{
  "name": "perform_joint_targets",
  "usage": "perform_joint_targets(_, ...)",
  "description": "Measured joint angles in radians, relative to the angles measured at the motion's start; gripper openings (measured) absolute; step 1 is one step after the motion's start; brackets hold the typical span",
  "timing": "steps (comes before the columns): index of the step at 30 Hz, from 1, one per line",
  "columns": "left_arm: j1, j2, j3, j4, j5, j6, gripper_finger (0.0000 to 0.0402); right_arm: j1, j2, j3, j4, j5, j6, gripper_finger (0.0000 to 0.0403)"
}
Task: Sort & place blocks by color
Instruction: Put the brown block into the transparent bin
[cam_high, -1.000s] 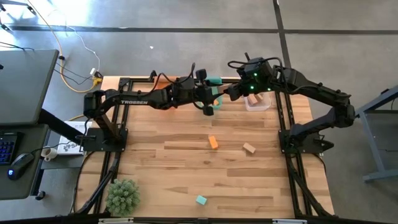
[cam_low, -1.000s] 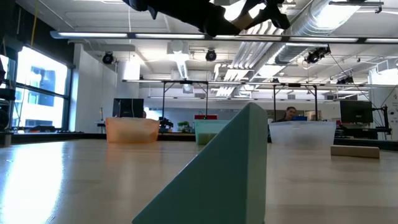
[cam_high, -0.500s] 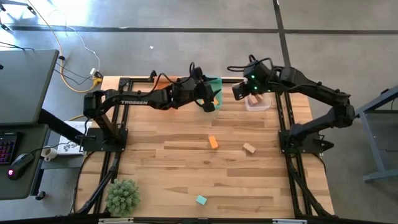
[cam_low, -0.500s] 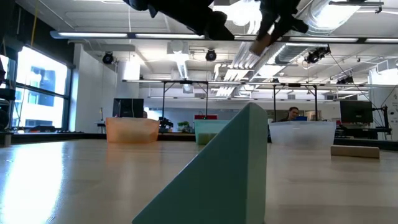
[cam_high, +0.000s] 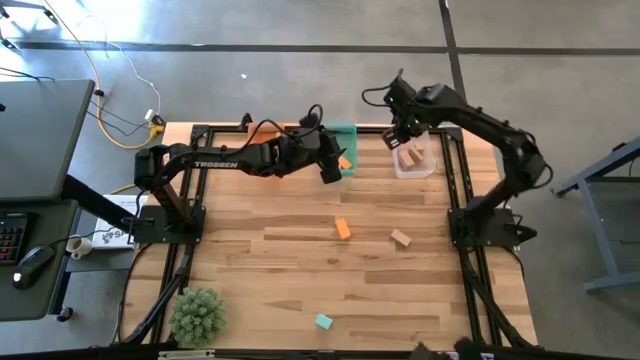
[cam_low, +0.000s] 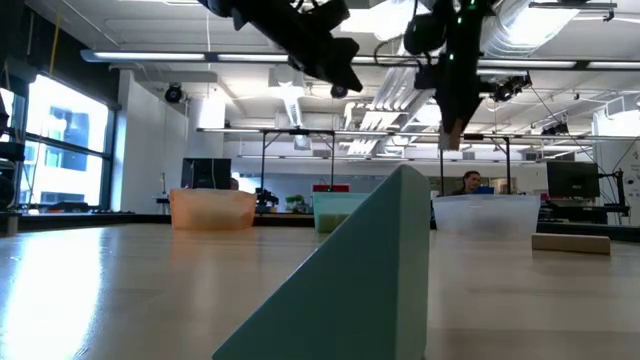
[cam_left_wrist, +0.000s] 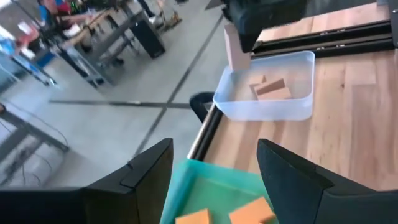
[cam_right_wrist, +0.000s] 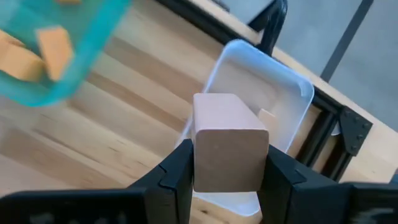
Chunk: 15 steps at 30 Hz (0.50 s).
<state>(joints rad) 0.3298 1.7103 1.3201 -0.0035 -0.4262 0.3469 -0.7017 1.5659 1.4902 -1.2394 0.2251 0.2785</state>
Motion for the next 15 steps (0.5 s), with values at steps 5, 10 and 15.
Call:
perform_joint_targets(5,0.000,0.000,0.000,-0.040,-0.003,-0.060,0.0220,-0.109,0.096,0.000,0.001,-0.037,-0.134,0.0112)
perform_joint_targets(10,0.000,0.000,0.000,-0.097,-0.011,-0.110,0.0220,-0.188,0.179,0.000,0.002,-0.043,-0.201,0.0112)
perform_joint_targets(15,0.000,-0.002,0.000,-0.184,-0.056,-0.150,0.0220,-0.228,0.251,0.000,0.004,-0.045,-0.251,0.0112)
